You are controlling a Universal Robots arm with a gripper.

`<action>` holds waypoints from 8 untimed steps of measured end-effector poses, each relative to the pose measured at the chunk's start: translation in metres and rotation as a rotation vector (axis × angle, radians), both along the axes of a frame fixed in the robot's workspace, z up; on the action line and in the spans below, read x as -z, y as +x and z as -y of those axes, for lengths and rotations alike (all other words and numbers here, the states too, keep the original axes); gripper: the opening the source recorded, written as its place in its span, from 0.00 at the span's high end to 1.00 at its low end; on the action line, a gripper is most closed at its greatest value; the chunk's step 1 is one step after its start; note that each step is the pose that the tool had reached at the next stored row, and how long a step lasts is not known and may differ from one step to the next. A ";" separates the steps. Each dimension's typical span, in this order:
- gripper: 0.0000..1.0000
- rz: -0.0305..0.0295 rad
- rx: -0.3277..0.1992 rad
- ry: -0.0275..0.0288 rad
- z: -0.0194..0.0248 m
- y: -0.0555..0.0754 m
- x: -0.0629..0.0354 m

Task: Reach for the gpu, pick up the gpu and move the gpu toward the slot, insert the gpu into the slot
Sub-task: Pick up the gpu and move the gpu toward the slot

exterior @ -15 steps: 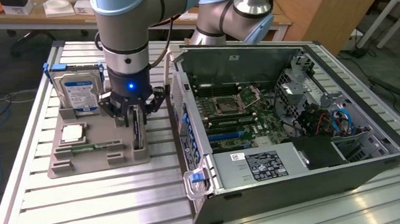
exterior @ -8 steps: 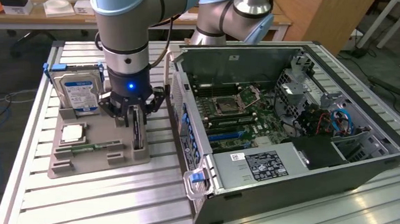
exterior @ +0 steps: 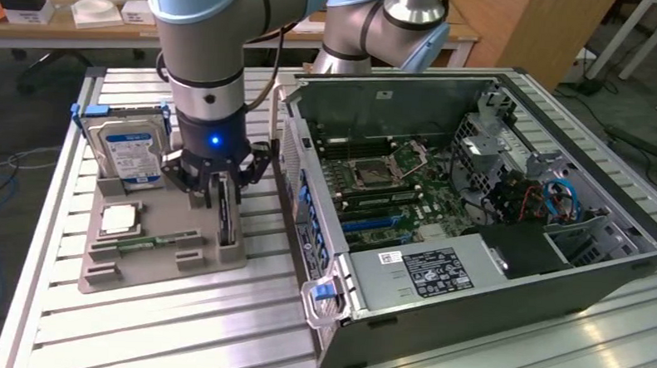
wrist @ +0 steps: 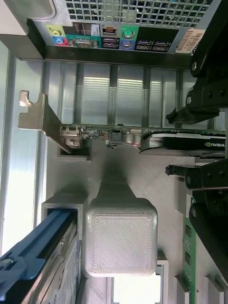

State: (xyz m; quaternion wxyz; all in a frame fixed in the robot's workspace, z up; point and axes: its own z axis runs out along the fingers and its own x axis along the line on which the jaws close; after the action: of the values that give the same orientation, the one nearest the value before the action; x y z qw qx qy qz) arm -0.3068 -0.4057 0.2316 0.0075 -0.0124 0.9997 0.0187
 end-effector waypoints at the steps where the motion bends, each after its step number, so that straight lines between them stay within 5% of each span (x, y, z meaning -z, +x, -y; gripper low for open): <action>1: 0.53 0.0000 0.000 0.0000 0.0000 0.000 -0.0007; 8: 0.53 0.0002 0.000 0.0002 0.0000 0.000 -0.0019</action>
State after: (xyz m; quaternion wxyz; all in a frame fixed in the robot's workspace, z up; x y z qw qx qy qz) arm -0.3068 -0.4057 0.2336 0.0076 -0.0124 0.9997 0.0187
